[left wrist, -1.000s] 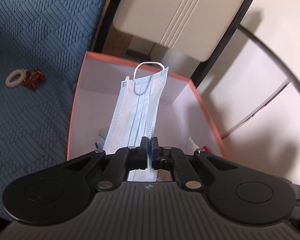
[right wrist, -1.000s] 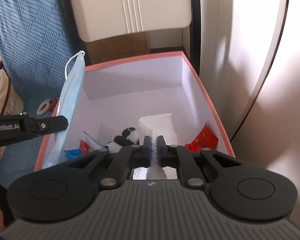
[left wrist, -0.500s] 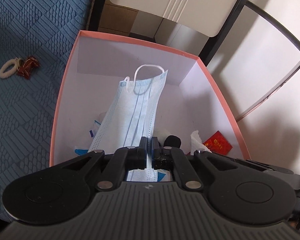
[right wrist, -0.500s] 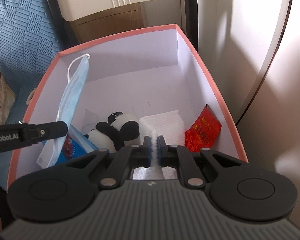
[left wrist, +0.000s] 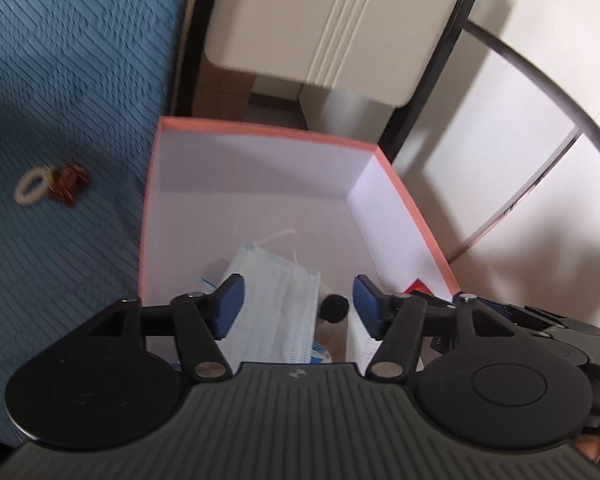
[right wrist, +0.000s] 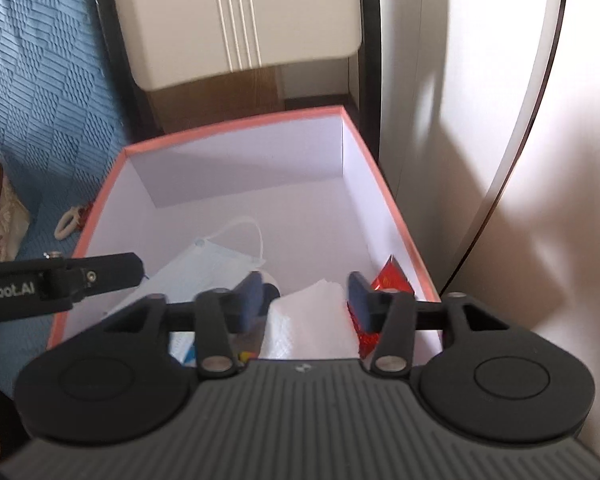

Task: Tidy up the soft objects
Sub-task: 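Open both grippers to drop the towel and mask into the pink box, then withdraw both tools from the pink box back toward the cushion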

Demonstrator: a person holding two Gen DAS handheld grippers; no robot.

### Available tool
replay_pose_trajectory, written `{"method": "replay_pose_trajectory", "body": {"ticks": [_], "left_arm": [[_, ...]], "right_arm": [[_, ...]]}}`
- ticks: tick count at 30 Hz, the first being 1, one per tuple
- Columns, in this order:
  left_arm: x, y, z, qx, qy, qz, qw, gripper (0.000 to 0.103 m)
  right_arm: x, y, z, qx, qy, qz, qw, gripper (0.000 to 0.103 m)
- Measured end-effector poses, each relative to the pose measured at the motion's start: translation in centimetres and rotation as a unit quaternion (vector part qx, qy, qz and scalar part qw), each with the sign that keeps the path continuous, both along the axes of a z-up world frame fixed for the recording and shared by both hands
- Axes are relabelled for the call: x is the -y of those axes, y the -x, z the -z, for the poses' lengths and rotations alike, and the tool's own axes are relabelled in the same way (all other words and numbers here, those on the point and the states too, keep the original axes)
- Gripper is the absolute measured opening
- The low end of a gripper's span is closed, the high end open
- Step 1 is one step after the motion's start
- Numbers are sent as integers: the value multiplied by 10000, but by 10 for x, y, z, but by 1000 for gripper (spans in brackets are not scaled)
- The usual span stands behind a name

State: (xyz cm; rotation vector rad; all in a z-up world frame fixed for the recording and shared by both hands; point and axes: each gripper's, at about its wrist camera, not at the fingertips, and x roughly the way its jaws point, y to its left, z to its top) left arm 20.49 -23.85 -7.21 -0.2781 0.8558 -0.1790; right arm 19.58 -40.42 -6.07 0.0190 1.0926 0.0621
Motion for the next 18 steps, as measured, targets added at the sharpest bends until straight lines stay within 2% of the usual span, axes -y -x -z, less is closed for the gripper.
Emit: {"method": "replay_pose_trajectory", "body": {"ticks": [9, 12, 15, 18], "left_arm": [[-33, 28, -57, 701, -29, -50, 9975, 73], [-47, 44, -74, 1014, -152, -48, 9947, 76], [-60, 58, -83, 1219, -381, -49, 9918, 77], [-78, 68, -89, 1311, -433, -147, 9903, 77]], "right_arm": [[-21, 4, -37, 183, -197, 45, 9996, 54], [-32, 6, -51, 304, -242, 12, 9992, 54], [-44, 10, -65, 420, -254, -101, 9987, 54], [-58, 16, -75, 517, -273, -245, 9980, 54]]}}
